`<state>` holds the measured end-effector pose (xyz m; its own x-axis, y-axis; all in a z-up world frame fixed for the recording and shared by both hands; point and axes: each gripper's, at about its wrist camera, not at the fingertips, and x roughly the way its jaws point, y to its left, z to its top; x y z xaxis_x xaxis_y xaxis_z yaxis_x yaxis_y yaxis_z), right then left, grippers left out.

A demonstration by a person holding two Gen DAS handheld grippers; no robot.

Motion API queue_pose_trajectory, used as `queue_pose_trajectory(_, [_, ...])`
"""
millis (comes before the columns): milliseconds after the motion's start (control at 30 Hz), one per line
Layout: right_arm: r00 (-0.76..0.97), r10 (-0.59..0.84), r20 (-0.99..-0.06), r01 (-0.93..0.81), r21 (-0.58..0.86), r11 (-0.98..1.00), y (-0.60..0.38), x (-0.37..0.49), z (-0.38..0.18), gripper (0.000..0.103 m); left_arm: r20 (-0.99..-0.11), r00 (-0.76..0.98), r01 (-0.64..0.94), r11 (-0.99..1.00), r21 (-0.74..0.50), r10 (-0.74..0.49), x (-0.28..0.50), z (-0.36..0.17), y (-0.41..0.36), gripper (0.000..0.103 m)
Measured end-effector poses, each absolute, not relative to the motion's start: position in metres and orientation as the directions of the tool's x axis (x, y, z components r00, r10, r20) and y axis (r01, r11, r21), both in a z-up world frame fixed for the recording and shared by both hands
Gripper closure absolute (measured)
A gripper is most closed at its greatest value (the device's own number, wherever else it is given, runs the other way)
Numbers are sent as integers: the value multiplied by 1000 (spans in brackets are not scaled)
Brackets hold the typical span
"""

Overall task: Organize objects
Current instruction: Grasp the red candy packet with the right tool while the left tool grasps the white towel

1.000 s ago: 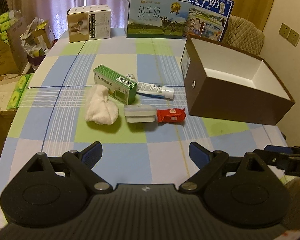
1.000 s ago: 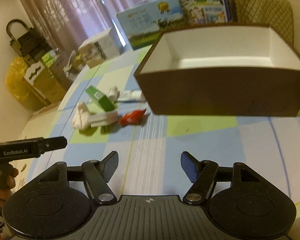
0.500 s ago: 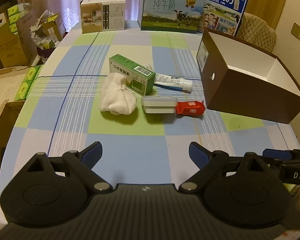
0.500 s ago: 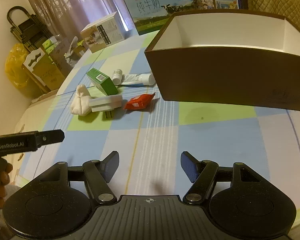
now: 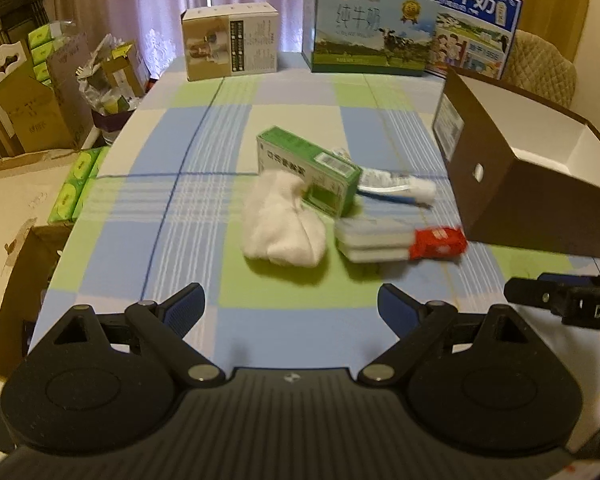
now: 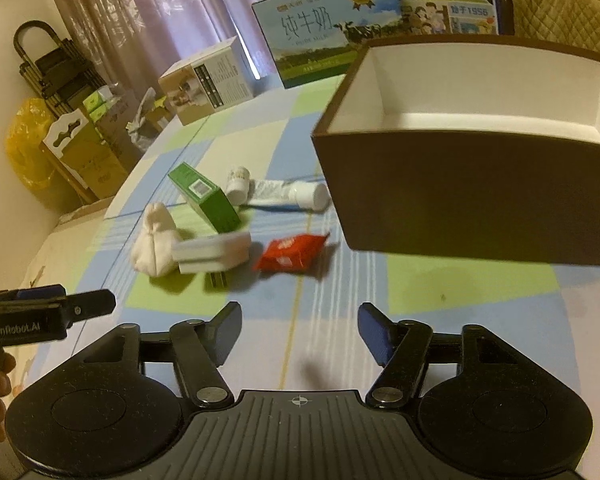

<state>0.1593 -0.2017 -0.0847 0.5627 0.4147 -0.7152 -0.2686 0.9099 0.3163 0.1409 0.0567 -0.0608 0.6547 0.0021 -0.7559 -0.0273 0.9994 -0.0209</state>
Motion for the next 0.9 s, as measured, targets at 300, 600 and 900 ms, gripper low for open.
queue_pose_trajectory(300, [583,402,-706,-198,357,913,-186,197,-101,52,-732,682,-69,996,-51,10,172,-74,69,12])
queue_pose_trajectory(600, [593,394,-702,-79,437,896,-184,221,-129,54,-730,683,-112,991,-67,28,179,-95,91,12])
queue_pose_trajectory(900, [590,397,-703,-27,474,880,-178,235,-138,75,-725,687,-130,990,-55,50,179,-100,93,12])
